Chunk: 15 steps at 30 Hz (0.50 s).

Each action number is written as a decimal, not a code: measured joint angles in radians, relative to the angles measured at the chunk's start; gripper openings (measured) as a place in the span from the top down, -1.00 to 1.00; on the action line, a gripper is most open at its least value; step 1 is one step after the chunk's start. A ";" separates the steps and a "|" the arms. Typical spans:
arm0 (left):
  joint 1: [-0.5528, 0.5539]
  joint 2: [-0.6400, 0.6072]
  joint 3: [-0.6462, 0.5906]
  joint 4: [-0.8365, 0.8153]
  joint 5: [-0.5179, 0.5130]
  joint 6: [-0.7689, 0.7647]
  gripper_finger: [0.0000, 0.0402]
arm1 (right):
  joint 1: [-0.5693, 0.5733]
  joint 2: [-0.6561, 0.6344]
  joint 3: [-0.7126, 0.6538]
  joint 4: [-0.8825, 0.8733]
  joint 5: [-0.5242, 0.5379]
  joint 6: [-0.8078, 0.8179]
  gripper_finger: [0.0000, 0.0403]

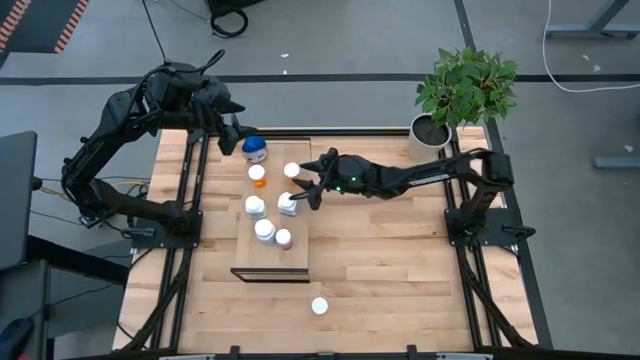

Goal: Pick and place medicine bottles onto shelf by color
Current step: Put the top orange pill bottle on the shelf aligned with the other orange pill bottle, then put the orange pill bottle on the shelf

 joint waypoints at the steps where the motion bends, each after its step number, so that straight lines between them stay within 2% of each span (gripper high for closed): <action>1: 0.000 0.000 0.000 0.002 0.000 0.000 -0.77 | 0.002 -0.018 0.000 -0.022 0.001 0.005 -0.29; 7: 0.000 0.000 0.000 0.007 0.000 -0.001 -0.77 | 0.024 -0.127 0.000 -0.084 0.004 0.019 -0.29; 12: 0.000 0.000 0.000 0.008 0.000 -0.005 -0.77 | 0.049 -0.229 0.000 -0.299 0.007 0.144 -0.29; 15: 0.000 0.000 0.000 0.008 0.000 -0.006 -0.77 | 0.069 -0.275 0.000 -0.453 -0.049 0.255 -0.29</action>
